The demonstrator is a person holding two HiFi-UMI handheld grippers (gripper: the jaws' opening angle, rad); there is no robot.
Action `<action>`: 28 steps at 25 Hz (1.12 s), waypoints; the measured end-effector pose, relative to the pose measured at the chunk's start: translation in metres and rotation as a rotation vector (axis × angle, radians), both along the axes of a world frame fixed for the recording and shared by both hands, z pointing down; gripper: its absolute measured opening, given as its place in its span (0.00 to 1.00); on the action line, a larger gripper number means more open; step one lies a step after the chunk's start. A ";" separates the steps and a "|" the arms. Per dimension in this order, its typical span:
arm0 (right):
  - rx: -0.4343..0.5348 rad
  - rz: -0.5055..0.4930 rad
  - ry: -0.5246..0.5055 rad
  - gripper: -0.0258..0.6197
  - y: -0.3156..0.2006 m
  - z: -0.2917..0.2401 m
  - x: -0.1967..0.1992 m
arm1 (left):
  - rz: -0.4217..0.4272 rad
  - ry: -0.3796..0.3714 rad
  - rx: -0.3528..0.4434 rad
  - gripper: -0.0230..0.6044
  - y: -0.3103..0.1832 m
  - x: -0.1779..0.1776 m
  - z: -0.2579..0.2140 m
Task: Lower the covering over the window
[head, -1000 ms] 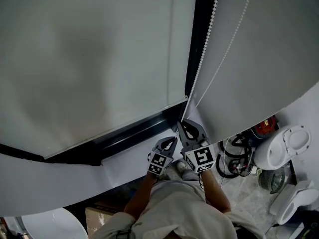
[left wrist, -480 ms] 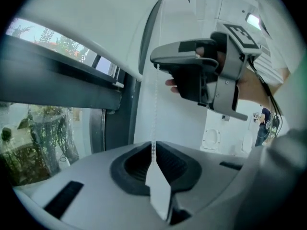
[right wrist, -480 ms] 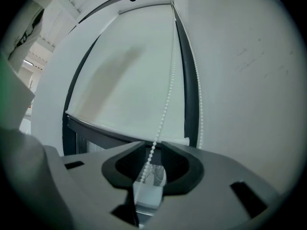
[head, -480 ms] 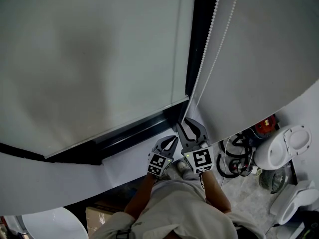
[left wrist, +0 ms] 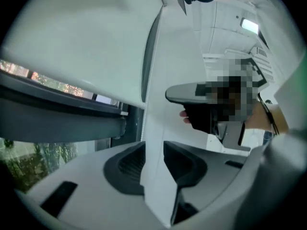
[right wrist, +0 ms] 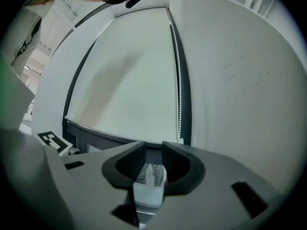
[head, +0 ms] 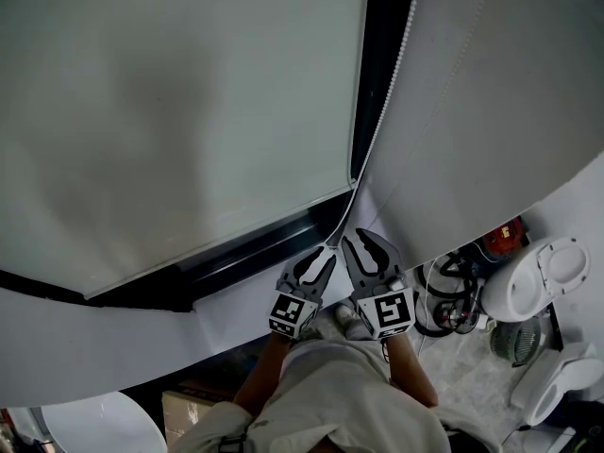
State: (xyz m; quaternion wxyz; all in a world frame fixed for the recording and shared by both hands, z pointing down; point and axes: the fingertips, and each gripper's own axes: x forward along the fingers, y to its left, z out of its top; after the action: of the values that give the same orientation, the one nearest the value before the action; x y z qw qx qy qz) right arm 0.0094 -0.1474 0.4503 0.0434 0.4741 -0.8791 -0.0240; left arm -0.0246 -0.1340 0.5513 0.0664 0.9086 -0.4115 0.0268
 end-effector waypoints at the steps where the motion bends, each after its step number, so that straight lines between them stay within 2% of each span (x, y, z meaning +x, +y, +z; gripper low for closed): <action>1: -0.008 0.002 0.005 0.19 0.002 0.001 0.001 | -0.003 0.000 0.012 0.23 0.001 -0.002 -0.007; 3: -0.026 0.007 0.020 0.19 0.006 0.003 0.004 | -0.007 0.001 0.034 0.23 0.002 -0.007 -0.022; 6: -0.005 -0.005 0.012 0.19 0.009 0.002 0.002 | -0.019 -0.005 0.053 0.23 0.004 -0.013 -0.038; 11: -0.010 0.006 0.101 0.15 0.013 0.011 0.001 | -0.033 0.004 0.102 0.23 0.006 -0.019 -0.066; 18: 0.012 0.007 0.086 0.14 0.012 0.004 0.000 | -0.044 -0.010 0.150 0.23 0.004 -0.022 -0.086; 21: -0.007 0.009 0.090 0.14 0.013 0.006 0.001 | -0.049 0.002 0.167 0.23 0.003 -0.023 -0.095; 24: 0.021 0.001 0.083 0.14 0.012 0.000 -0.001 | -0.049 0.008 0.196 0.23 0.001 -0.023 -0.105; 28: 0.010 0.002 0.083 0.14 0.010 0.000 -0.002 | -0.044 -0.002 0.190 0.23 0.000 -0.022 -0.107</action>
State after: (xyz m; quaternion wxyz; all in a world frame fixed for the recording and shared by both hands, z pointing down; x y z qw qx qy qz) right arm 0.0071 -0.1371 0.4499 0.0774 0.4737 -0.8760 -0.0480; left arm -0.0471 -0.1345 0.4445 -0.0199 0.9015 -0.4322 -0.0126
